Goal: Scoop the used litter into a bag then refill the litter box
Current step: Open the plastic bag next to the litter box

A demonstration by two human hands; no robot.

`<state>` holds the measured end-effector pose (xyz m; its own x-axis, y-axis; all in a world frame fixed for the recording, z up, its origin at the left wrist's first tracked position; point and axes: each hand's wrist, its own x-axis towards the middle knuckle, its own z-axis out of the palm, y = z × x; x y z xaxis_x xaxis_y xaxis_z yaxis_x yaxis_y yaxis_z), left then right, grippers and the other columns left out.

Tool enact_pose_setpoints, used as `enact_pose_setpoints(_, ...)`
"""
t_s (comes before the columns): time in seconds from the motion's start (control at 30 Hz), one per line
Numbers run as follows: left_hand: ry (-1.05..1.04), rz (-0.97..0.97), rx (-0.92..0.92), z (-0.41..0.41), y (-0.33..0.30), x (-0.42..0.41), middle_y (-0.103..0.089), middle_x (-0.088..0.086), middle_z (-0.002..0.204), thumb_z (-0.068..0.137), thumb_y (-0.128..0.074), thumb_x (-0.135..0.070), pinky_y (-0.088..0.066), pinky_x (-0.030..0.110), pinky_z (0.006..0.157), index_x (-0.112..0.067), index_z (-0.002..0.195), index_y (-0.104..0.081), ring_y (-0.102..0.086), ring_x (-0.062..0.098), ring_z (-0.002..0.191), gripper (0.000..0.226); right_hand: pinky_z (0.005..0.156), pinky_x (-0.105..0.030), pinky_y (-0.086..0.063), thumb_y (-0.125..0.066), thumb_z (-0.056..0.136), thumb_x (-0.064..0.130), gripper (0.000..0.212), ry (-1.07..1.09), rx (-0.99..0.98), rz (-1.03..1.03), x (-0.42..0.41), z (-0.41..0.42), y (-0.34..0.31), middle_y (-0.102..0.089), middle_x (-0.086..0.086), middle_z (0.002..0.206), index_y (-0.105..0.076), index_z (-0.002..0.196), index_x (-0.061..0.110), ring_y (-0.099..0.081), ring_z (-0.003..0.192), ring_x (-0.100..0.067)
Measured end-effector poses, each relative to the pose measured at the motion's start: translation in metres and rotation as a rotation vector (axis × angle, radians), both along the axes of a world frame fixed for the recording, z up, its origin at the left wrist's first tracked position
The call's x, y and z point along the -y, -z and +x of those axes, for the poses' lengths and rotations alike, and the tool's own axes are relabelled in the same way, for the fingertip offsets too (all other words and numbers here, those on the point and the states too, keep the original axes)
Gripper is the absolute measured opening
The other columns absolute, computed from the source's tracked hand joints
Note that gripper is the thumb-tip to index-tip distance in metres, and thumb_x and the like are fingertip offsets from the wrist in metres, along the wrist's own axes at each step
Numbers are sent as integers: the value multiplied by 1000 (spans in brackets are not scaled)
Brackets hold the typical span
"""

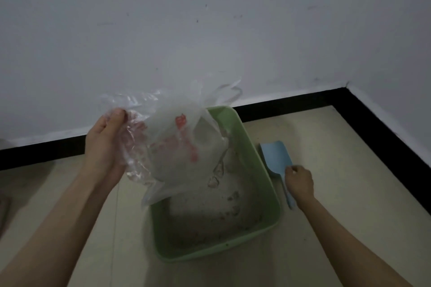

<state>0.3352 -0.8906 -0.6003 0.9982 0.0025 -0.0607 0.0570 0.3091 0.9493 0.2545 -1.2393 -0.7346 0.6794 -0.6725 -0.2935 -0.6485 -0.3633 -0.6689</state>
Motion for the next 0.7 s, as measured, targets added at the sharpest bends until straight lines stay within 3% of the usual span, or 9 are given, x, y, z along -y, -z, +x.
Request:
enact_pose_setpoints(0.1, 9, -54, -22, 0, 0, -6, -61, 0, 84, 90, -57, -28, -54, 30, 68, -16, 89, -56, -62, 15, 74, 12, 58, -34, -36, -39, 96, 25, 38, -65, 208, -106, -40, 16, -42, -57, -25, 87, -54, 69, 3, -50, 73, -23)
enact_pose_setpoints(0.17, -30, -58, -12, -4, 0, -7, -64, -3, 79, 93, -53, -24, -55, 29, 64, -16, 87, -56, -63, 13, 71, 11, 72, -33, -45, -45, 96, 29, 30, -268, 292, 10, -74, 32, -63, -60, -13, 97, -61, 98, 3, -53, 84, -16)
enact_pose_setpoints(0.3, -50, -93, 7, -13, -9, -15, -64, -4, 73, 94, -49, -21, -55, 26, 60, -15, 83, -56, -63, 12, 66, 15, 99, -41, -45, -61, 71, 65, 79, -483, 326, 274, -139, 77, -89, -57, 0, 128, -49, 132, 15, -55, 115, -18)
enact_pose_setpoints(0.33, -47, -100, 9, -14, -12, -21, -64, -4, 73, 94, -49, -21, -55, 25, 61, -15, 81, -56, -63, 12, 66, 16, 99, -42, -45, -64, 68, 66, 80, -462, 346, 294, -151, 86, -92, -60, -2, 126, -52, 129, 16, -57, 114, -18)
enact_pose_setpoints(0.4, -86, -50, 5, -17, -12, -38, -65, -4, 71, 93, -51, -20, -55, 26, 62, -18, 75, -61, -64, 12, 65, 21, 92, -34, -48, -69, 77, 43, 46, -446, 393, 273, -170, 99, -94, -67, -4, 110, -64, 111, 12, -61, 100, -15)
enact_pose_setpoints(0.47, -192, 101, 30, -16, -8, -58, -67, -2, 75, 90, -58, -19, -54, 31, 68, -22, 74, -66, -65, 13, 70, 18, 75, -27, -43, -65, 85, 21, 9, -489, 433, 165, -188, 107, -102, -66, -6, 84, -68, 85, 12, -58, 81, -14)
enact_pose_setpoints(0.5, -283, 192, 55, -16, -5, -70, -65, 0, 83, 89, -60, -18, -51, 30, 71, -21, 84, -65, -64, 11, 73, 8, 71, -27, -40, -63, 85, 18, 11, -503, 461, 124, -196, 111, -107, -64, -6, 78, -67, 79, 11, -56, 77, -15)
enact_pose_setpoints(0.6, -547, 537, 175, -15, -10, -101, -50, 4, 118, 91, -56, -10, -43, 14, 79, -12, 126, -44, -54, 10, 98, 38, 70, -26, -40, -59, 89, 17, 16, -505, 531, 78, -220, 121, -127, -66, -6, 81, -70, 88, 5, -56, 77, -16)
enact_pose_setpoints(0.7, -541, 828, 366, -16, -30, -113, -40, 3, 136, 85, -55, -33, -34, 26, 101, -14, 137, -34, -43, 14, 122, 59, 83, -27, -43, -58, 91, 16, 21, -602, 656, -9, -246, 117, -141, -70, -9, 98, -71, 103, 5, -62, 90, -21)
